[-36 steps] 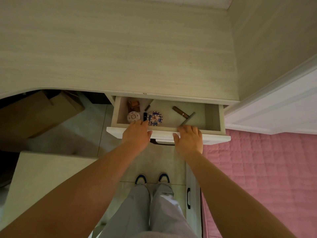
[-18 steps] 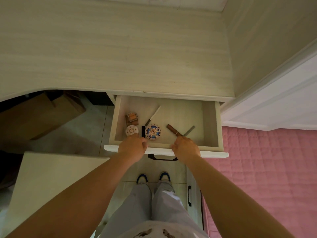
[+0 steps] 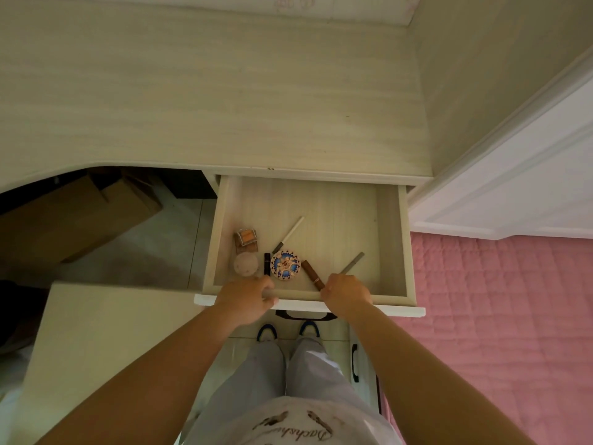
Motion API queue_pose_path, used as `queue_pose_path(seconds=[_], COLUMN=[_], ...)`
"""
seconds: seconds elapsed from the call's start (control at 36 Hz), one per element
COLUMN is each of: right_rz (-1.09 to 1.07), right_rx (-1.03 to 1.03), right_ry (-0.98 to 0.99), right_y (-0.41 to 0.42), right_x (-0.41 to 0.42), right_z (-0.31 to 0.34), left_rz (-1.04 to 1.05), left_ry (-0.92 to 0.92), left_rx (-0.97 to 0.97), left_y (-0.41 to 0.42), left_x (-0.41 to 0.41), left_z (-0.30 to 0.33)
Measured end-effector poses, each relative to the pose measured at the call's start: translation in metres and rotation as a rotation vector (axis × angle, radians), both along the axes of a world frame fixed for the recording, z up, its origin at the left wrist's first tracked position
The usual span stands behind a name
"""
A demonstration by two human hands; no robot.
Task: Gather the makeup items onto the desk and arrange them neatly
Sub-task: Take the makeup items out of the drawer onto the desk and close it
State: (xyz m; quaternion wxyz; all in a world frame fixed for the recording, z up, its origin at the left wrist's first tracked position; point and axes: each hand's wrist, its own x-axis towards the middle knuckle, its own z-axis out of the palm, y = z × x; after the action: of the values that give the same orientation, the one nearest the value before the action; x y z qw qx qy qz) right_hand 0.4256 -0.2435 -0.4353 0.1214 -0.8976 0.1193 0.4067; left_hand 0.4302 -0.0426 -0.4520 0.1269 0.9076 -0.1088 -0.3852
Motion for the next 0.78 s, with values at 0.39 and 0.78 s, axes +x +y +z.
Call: queue_pose_path(seconds=[0.39,0.78], right_rz=[0.084,0.151], right_rx=[-0.034,-0.030], right_ry=[0.083,0.102], right_y=[-0.001,-0.004], right_x=[-0.020,-0.022], right_z=[-0.011,-0.012], left_rz=[-0.085,-0.196], left_ry=[0.172,0.145], left_rx=[0.020,0.115], left_y=[0.005,-0.003], left_x=[-0.007,-0.007], left_z=[0.010,0.004])
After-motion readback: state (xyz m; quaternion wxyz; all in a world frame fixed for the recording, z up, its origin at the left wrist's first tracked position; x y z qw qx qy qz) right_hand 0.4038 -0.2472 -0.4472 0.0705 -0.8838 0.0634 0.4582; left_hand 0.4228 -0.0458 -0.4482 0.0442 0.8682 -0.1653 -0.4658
